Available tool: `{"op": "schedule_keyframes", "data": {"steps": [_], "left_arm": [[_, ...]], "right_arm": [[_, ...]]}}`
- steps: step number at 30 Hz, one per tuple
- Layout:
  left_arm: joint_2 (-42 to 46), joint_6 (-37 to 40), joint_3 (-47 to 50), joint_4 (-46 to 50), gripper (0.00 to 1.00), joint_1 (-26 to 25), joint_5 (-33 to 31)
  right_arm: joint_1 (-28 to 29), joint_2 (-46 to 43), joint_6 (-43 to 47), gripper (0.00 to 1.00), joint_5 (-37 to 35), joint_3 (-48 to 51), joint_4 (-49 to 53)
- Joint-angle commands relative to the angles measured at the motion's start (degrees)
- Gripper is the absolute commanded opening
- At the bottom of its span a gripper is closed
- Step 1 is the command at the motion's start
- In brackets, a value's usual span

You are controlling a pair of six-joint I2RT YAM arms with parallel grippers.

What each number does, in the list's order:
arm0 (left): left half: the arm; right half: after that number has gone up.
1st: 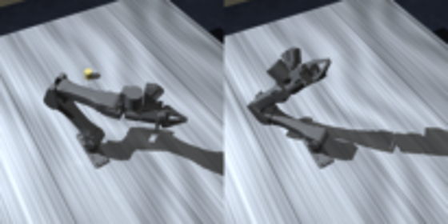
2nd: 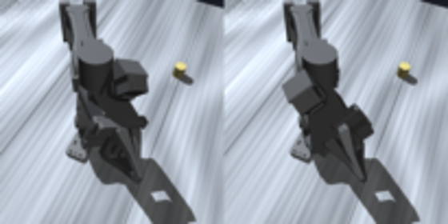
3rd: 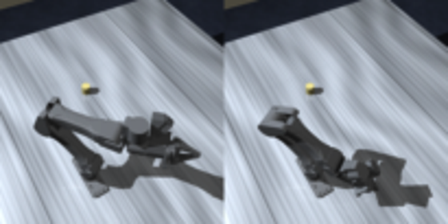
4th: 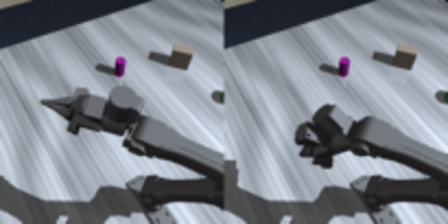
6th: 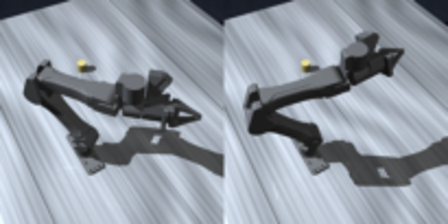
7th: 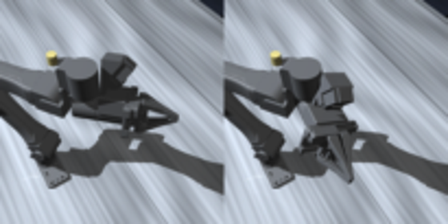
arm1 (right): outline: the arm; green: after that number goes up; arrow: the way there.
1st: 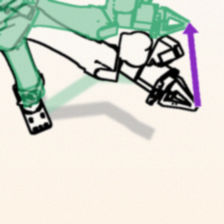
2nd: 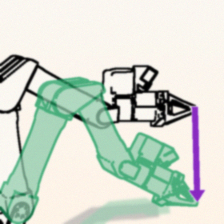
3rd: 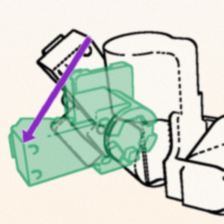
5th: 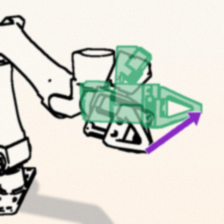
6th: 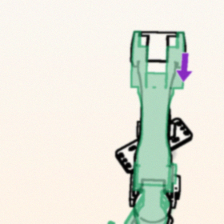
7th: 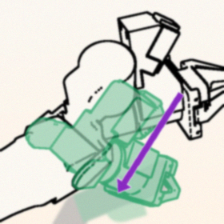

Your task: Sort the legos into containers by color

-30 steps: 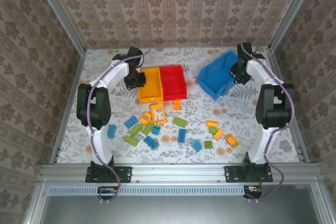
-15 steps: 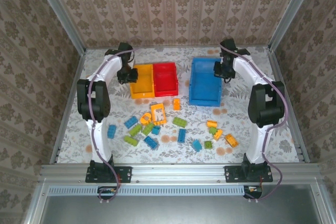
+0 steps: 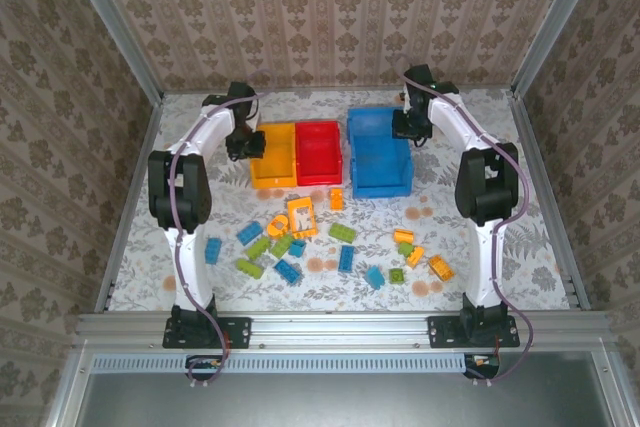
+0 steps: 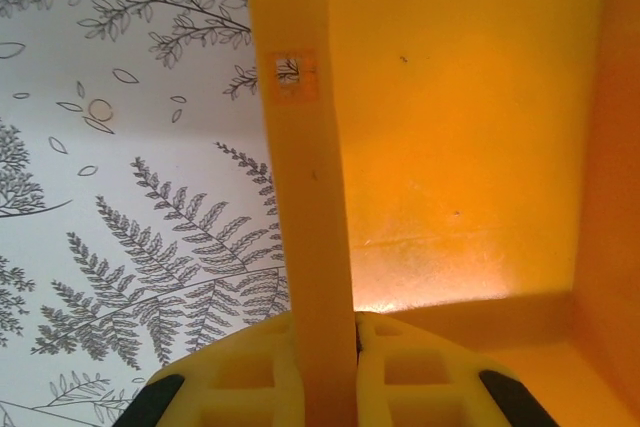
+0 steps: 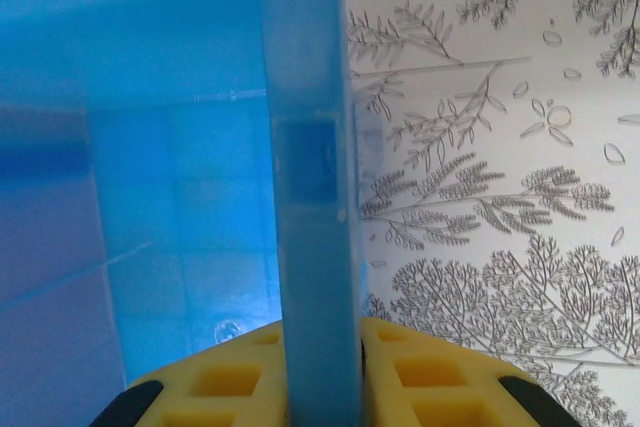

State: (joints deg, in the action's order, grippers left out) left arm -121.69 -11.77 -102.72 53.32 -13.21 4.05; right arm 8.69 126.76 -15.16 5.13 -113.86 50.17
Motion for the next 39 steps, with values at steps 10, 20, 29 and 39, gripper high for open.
{"op": "schedule_keyframes", "data": {"steps": [10, 20, 29, 39], "left_arm": [[1.8, -0.3, 0.7, -0.2, 0.01, -0.2, 0.2], [6.8, -3.1, 1.6, -0.5, 0.4, -0.2, -1.7], [29.9, -10.8, 18.2, -8.0, 0.5, -1.2, -1.6], [66.9, -21.1, 53.5, -19.2, 0.58, -10.6, 1.0]], "right_arm": [[1.4, 2.3, -2.9, 0.21, 2.2, -4.8, 2.1], [1.6, -3.9, -4.1, 0.43, -1.8, -3.9, 1.2], [11.3, -27.1, -7.3, 0.45, -8.2, 17.8, -8.8], [33.5, -32.4, -20.1, 0.43, -3.4, 42.6, -23.5]]}}
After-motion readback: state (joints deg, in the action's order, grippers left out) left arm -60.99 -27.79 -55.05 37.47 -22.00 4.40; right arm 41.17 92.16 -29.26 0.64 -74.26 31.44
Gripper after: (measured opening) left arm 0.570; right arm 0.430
